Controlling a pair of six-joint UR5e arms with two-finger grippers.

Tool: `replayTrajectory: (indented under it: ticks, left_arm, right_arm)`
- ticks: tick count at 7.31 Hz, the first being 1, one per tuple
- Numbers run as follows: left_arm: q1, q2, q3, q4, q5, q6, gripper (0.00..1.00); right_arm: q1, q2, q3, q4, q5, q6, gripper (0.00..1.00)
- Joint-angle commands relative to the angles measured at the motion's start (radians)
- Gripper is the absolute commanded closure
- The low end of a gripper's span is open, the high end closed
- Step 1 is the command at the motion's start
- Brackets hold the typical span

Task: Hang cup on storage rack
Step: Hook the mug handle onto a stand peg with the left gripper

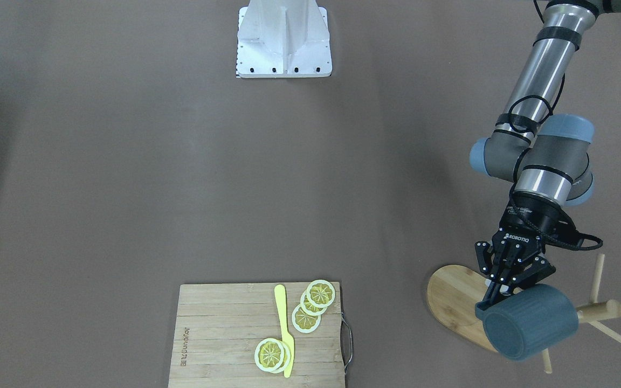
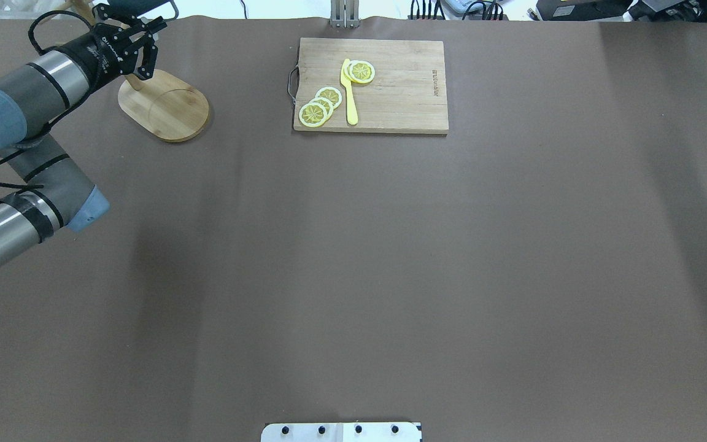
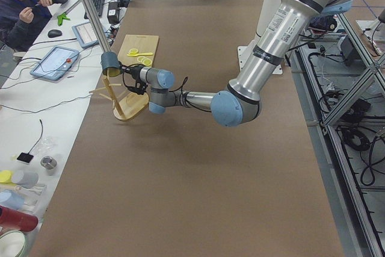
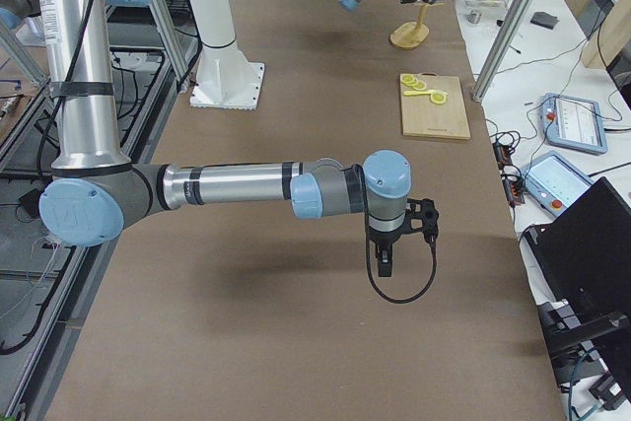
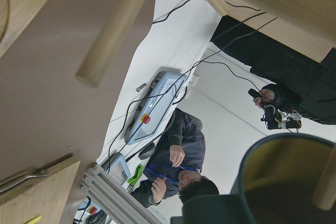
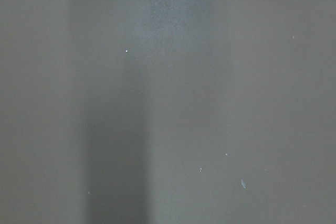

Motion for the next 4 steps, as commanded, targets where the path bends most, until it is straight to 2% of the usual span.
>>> replayTrajectory:
  ticks: [1, 4]
  left_arm:
    - [0.000, 0.002, 0.059, -0.091, -0.009, 0.000, 1.00]
    - [-0.006, 0.006, 0.070, -0.110, -0.028, 0.000, 1.00]
  right_arm:
    - [0.000, 0.001, 0.009, 0.000, -0.001, 0.005, 0.00]
    - [0.000, -0.001, 0.011, 0.000, -0.001, 0.008, 0.00]
